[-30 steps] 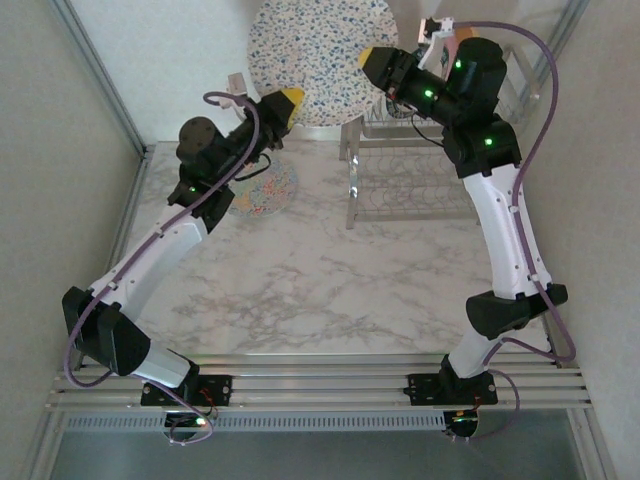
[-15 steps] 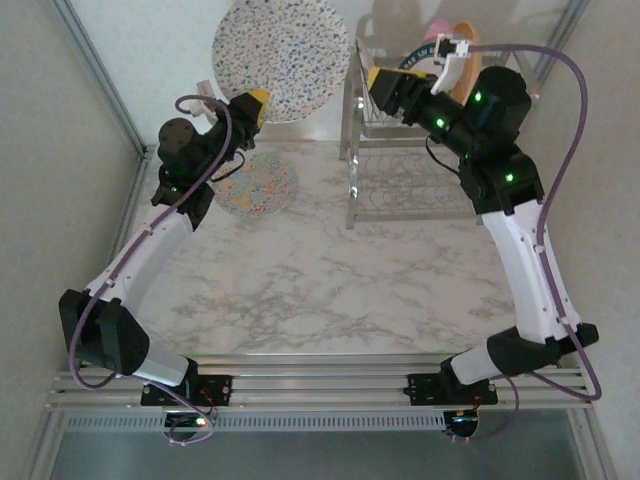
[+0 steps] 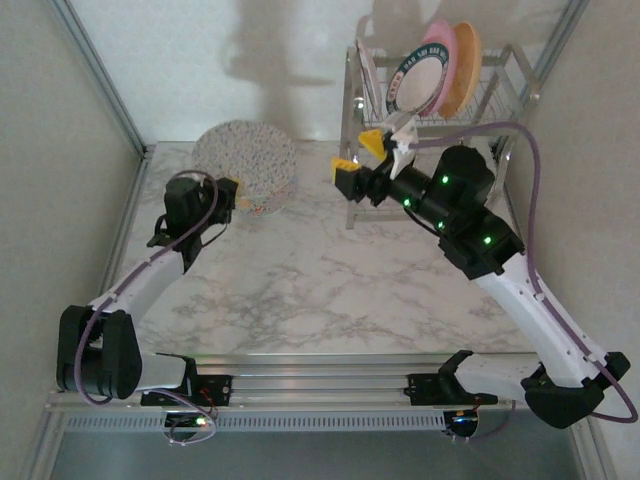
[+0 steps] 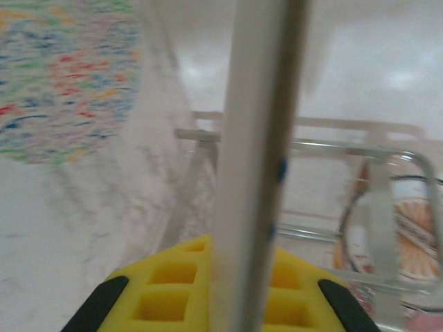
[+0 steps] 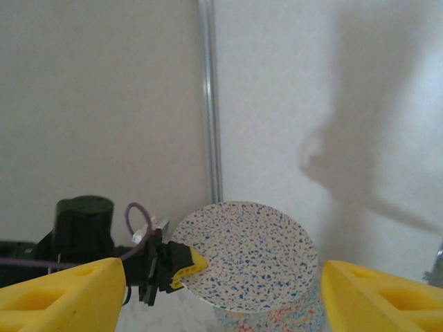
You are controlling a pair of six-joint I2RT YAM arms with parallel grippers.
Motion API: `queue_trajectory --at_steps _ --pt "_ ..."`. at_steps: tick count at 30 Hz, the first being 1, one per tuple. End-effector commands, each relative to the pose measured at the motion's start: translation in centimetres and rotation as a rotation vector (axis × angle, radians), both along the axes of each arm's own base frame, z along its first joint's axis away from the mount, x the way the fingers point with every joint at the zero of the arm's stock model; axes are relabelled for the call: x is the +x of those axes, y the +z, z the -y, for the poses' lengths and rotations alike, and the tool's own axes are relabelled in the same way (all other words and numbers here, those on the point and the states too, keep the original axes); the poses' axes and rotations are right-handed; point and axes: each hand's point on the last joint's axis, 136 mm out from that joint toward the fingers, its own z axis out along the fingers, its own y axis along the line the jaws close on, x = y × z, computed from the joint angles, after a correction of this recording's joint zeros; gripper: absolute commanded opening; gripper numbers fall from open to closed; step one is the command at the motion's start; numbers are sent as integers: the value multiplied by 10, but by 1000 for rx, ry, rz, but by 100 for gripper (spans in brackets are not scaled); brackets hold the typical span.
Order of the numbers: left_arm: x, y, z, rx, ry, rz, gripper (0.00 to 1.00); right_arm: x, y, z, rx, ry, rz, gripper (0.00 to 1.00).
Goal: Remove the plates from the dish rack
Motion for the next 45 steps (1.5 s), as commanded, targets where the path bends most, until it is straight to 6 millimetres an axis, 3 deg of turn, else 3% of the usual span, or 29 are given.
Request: queue_trajectory --at_steps 1,3,9,17,35,45 --pt "7 19 -8 3 21 116 0 -8 2 4 -40 -28 95 75" --pt "8 -2 -11 14 27 82 0 -7 -3 6 -51 -43 94 76" --pt "18 -38 -16 27 31 41 0 -5 -8 7 -69 -54 82 76" --pt "35 -67 -13 12 7 17 0 -5 -8 7 -75 -53 81 77" --pt "55 -106 -16 14 -12 -20 0 -5 -5 7 -69 -53 78 79" --pt "64 -121 -16 4 -28 -26 0 -4 -4 3 -55 -37 86 88"
